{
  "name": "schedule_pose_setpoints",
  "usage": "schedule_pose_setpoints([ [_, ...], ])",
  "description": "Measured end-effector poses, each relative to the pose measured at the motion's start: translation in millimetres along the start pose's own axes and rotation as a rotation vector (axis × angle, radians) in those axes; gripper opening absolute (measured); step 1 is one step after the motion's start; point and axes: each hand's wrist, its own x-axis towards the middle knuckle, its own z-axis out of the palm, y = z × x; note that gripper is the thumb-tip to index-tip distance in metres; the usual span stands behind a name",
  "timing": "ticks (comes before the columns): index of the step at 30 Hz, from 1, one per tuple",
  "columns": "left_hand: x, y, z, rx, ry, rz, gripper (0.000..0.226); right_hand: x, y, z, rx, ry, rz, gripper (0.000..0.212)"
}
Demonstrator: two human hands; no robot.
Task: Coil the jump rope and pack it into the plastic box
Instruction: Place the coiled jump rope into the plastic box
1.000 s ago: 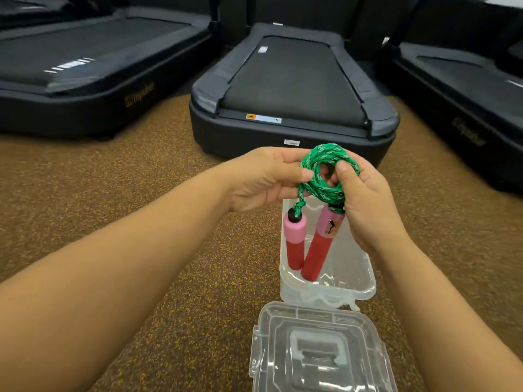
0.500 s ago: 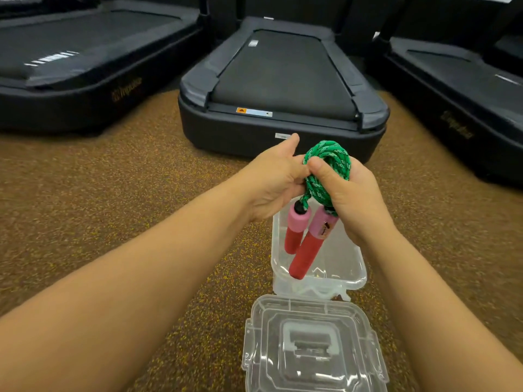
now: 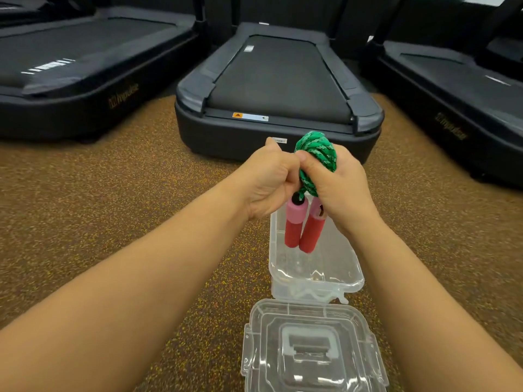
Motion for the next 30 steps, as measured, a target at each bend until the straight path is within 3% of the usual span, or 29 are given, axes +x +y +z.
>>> schedule_pose_setpoints([
  [2,5,-1,1,-0.059,-0.018,0.017,0.095,2,2,0,0.062,0.026,0.017,0.01],
  [5,11,-8,2,-0.122,-0.1,0.011,0.1,5,5,-5,0.116,0.096,0.015,0.024],
  [13,17,-51,-13,0.421,-0.367,0.007,0.079,16,20,-14,0.395,0.145,0.175,0.006],
  [16,22,-75,-22,0.439,-0.299,-0.026,0.076,23,29,-16,0.525,0.172,0.252,0.009],
  [21,33,-111,-33,0.53,-0.197,-0.106,0.035,42,54,-21,0.766,0.251,0.389,0.014],
  [30,70,-170,-39,0.293,0.003,-0.276,0.02,64,127,-12,0.681,0.182,0.546,0.012],
])
